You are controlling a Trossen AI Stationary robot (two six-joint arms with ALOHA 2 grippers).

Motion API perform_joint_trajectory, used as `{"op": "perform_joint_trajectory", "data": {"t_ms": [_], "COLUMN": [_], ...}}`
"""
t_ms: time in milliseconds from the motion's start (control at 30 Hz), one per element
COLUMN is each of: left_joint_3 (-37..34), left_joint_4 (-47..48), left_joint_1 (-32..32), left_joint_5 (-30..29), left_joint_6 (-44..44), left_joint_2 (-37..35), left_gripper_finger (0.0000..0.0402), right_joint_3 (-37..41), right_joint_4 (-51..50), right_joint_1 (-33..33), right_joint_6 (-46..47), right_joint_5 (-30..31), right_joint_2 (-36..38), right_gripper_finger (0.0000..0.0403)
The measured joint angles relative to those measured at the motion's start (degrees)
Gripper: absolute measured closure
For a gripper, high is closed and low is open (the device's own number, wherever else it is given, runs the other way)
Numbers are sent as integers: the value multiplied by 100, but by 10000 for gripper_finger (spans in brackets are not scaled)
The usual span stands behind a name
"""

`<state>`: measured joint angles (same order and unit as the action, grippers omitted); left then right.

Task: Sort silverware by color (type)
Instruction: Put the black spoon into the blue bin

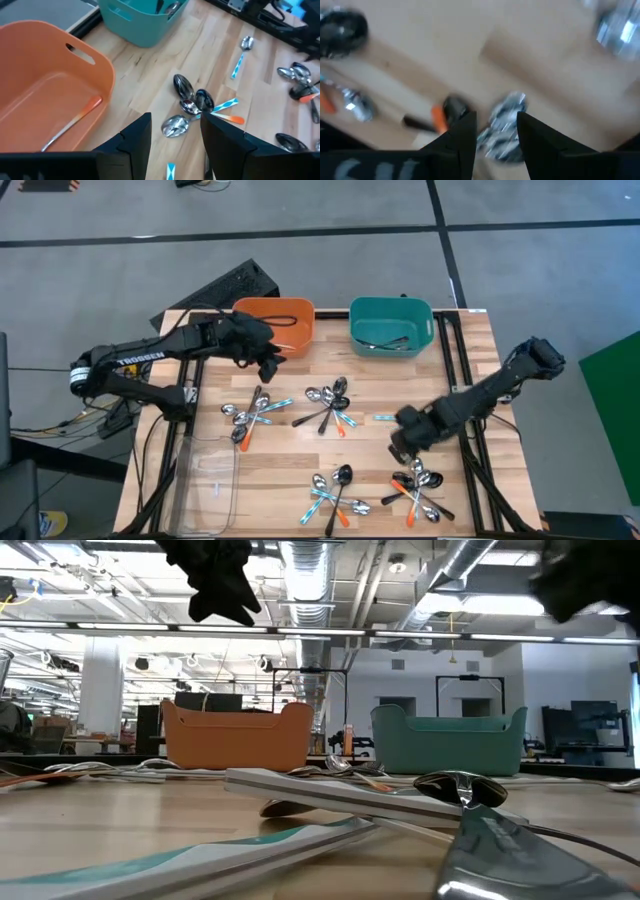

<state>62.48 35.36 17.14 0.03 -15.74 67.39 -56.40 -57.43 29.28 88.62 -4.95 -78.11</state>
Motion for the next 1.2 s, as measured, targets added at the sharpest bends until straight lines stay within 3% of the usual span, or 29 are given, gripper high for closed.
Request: {"op": "perform_joint_trajectory", "data": {"t_ms": [167,300,633,967,1200], "left_joint_3": [0,0,0,0,0], "left_joint_4": [-11,-37,-42,-38,-87], "left_joint_1": [-196,-212,-192,-190,-170], "left_joint_5": [-358,-511,-503,-507,-540], "left_joint_6": [15,303,585,692,751], "left_joint_2": [16,18,18,20,20], "left_gripper_finger": [246,246,246,246,246], "right_joint_3": [0,1,0,-22,-9], "right_joint_4": [328,733,1658,1576,1547], "right_joint_1": [772,1195,1904,1664,1271], "right_joint_6": [1149,975,433,429,-67], "right_joint_5": [-79,244,187,117,166], "right_joint_2": [0,-293,-1613,-2061,-2028], "right_gripper_finger": [242,242,252,275,371]}}
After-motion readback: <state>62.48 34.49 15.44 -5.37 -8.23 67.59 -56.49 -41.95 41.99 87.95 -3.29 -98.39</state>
